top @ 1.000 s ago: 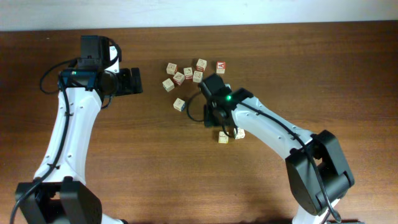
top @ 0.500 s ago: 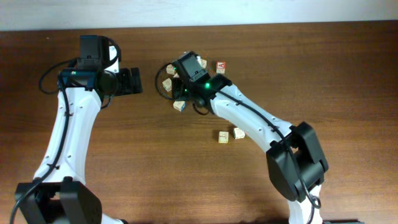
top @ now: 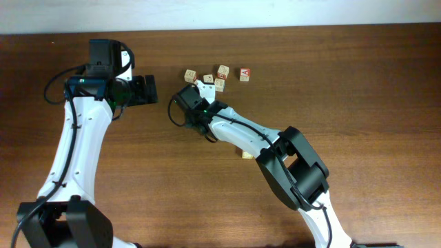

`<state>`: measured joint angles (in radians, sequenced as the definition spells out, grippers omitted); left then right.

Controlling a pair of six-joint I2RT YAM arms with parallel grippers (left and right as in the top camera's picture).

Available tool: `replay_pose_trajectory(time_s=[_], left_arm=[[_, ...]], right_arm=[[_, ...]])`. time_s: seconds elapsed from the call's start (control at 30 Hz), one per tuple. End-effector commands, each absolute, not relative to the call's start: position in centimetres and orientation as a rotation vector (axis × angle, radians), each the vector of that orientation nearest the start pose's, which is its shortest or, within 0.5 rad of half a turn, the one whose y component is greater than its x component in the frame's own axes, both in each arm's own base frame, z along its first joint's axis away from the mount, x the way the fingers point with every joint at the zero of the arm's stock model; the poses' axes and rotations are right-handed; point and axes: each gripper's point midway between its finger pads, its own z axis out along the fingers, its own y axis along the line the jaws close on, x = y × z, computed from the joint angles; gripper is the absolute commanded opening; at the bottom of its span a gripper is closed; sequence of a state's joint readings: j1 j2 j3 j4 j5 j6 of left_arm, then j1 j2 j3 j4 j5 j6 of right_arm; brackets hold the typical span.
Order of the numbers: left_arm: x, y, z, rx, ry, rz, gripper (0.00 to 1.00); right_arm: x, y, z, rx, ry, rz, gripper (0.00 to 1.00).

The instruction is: Rotate 4 blocks

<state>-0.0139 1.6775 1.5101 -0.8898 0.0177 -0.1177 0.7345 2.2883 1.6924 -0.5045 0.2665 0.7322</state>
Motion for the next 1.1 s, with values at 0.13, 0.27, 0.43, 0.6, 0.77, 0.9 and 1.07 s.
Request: replay_pose_trajectory(time_s=[0.13, 0.27, 0.43, 0.6, 0.77, 0.9, 1.07], left_arm=[[42.2, -0.7, 18.5, -0.146, 2.611, -0.063, 0.99], [42.2, -0.7, 18.5, -0.146, 2.611, -0.063, 0.99], [42.2, -0.7, 18.5, -0.146, 2.611, -0.063, 0.99], [42.2, -0.7, 18.5, -0.146, 2.611, -0.063, 0.99], [42.2, -0.7, 18.5, -0.146, 2.611, -0.063, 0.99], [42.2, -0.7, 18.5, -0.146, 2.611, -0.063, 0.99], [42.2, -0.7, 18.5, -0.146, 2.611, -0.063, 0.99]], right_arm=[[35.3, 30.1, 2.9, -0.087, 2.996, 0.105, 0.32], [31.5, 26.8, 1.4, -0.097, 3.145, -0.084, 0.38], [31.3, 25.0, 1.2, -0.068, 3.17, -0.157, 0.4], [34.1, 26.1, 3.7, -0.101, 3.12, -0.034, 0.56], [50.6, 23.3, 11.9, -0.206, 2.617, 0.169, 0.6], [57.1, 20.0, 9.1, -0.079, 2.479, 0.118, 0.6], [58.0, 17.5, 3.2, -0.028, 2.509, -0.095, 0.59]])
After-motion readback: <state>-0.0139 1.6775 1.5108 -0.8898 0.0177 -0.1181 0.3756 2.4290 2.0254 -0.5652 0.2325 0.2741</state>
